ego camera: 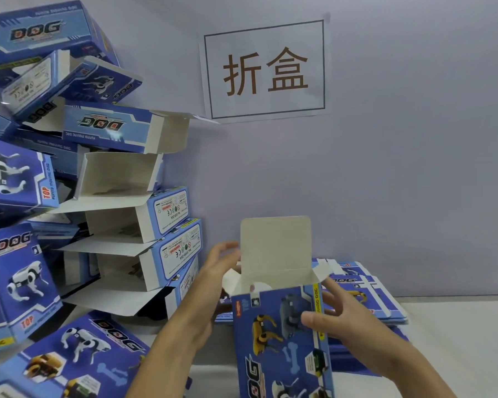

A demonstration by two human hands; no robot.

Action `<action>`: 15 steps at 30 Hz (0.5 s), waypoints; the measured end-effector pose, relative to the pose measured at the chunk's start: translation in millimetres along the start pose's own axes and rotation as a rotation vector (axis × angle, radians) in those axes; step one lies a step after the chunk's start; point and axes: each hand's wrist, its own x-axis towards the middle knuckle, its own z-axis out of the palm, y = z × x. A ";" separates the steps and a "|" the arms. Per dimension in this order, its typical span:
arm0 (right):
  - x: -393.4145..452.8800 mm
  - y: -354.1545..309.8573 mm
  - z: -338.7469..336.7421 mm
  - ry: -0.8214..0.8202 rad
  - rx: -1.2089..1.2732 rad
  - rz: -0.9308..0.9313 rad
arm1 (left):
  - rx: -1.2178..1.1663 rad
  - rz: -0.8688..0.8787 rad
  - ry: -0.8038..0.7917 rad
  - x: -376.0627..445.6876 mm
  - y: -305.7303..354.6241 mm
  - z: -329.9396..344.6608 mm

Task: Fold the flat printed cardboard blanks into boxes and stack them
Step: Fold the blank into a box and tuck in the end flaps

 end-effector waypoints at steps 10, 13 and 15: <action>-11.2 -14.8 -6.4 -0.203 0.061 0.077 | 0.039 0.195 0.028 -1.2 14.8 -8.9; -13.3 -19.3 -7.4 -0.244 0.070 0.065 | 0.055 0.122 0.046 -1.7 18.6 -13.3; -14.8 -21.6 -8.1 -0.266 0.056 0.039 | 0.046 0.093 0.104 -0.5 18.4 -14.0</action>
